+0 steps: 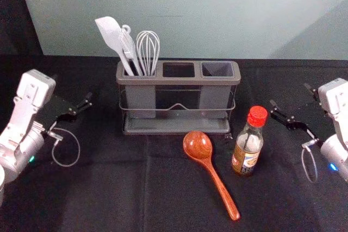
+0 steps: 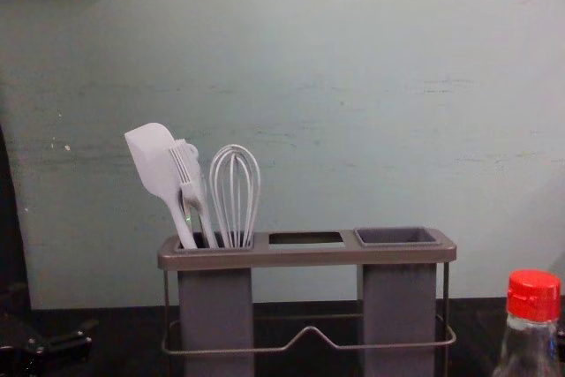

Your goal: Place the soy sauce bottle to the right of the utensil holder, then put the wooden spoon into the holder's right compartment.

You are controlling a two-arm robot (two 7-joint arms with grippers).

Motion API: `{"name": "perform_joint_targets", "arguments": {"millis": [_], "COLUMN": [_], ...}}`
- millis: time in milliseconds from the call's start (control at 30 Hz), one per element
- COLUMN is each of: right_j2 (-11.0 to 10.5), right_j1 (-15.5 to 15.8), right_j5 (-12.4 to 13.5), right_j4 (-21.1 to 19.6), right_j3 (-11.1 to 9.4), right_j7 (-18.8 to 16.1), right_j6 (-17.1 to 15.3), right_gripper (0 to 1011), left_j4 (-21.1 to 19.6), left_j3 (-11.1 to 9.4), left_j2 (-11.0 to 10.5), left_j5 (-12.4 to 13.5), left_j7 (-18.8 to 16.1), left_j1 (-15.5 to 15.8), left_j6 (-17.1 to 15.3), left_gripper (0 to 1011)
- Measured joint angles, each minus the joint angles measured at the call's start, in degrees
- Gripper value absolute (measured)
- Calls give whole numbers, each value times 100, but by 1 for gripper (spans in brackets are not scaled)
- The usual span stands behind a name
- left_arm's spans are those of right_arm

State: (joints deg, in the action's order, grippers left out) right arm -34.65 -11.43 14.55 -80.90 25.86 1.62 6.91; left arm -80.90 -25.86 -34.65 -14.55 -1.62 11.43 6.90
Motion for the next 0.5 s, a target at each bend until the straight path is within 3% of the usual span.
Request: {"name": "perform_joint_targets", "arguments": {"millis": [267, 500], "right_j2": [-99, -453], "right_j1": [231, 861], "right_j5": [-134, -145], "right_j4": [-220, -843], "right_j3": [-80, -350], "right_j7": [23, 46], "right_j6": [25, 133], "right_gripper": [1004, 1004], "left_j4": [0, 0], "left_j3": [0, 0], "left_j2": [0, 0], "left_j5": [0, 0], "left_j7": [0, 0], "left_j1": [0, 0], "left_j6": [0, 0], "left_gripper": [1005, 1005]}}
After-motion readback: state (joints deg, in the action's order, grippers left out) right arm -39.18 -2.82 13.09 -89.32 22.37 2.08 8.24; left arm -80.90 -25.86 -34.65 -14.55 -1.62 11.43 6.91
